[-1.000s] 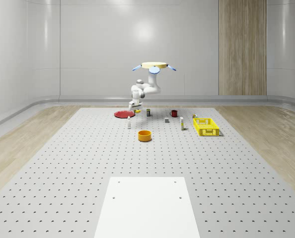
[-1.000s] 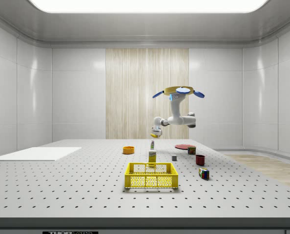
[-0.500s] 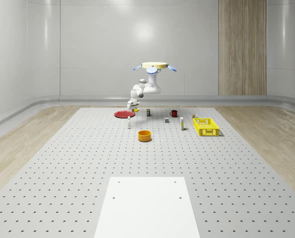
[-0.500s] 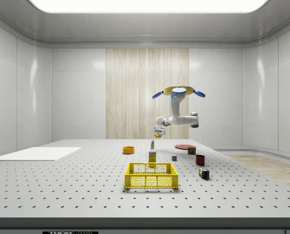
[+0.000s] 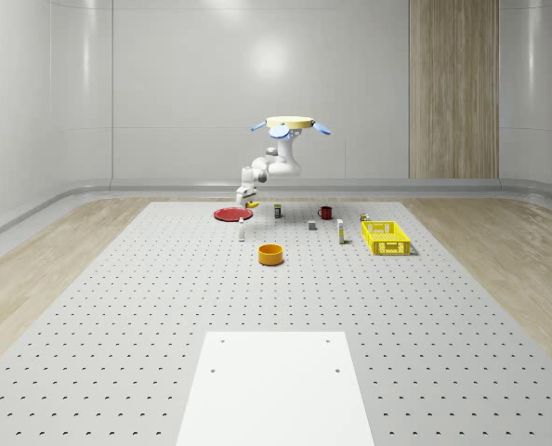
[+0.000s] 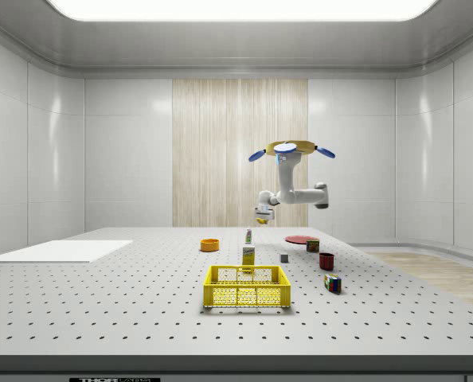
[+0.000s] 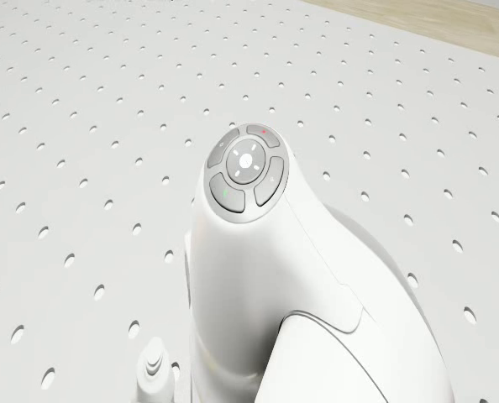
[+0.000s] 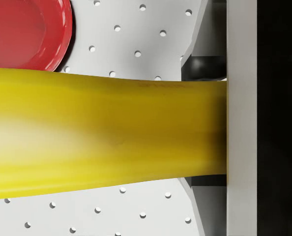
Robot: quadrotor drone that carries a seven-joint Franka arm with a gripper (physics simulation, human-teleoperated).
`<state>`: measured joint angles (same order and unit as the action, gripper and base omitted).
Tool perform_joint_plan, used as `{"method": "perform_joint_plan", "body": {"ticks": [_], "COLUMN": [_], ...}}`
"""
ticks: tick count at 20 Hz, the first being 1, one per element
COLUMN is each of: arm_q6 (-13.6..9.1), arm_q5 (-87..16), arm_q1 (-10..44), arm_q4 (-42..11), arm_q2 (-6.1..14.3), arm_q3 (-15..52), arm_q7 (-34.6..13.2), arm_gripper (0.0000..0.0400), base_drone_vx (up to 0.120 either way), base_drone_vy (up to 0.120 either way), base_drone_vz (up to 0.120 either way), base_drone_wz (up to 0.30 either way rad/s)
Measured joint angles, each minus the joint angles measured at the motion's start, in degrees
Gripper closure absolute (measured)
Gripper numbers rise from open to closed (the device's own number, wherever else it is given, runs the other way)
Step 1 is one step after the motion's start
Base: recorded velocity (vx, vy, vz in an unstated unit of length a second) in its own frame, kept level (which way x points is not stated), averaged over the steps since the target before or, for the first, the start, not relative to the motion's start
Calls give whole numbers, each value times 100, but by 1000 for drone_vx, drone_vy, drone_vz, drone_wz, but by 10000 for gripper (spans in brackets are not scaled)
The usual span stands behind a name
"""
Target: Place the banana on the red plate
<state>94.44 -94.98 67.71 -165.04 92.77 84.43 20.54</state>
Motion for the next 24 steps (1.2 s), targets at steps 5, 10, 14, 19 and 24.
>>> {"method": "perform_joint_plan", "body": {"ticks": [5,10,14,19,24], "arm_q6": [14,25,32,38,42], "arm_q5": [15,30,42,56,71], "arm_q1": [2,4,6,9,11], "arm_q4": [2,4,6,9,11], "arm_q2": [14,24,32,39,45], "arm_q3": [2,3,5,6,7], "arm_q7": [860,1721,2409,3269,4130], "arm_gripper": [200,200,200,200,200], "base_drone_vx": [0,0,0,0,0], "base_drone_vy": [0,0,0,0,0], "base_drone_vz": [0,0,0,0,0], "base_drone_wz": [-300,-300,-300,-300,-300]}}
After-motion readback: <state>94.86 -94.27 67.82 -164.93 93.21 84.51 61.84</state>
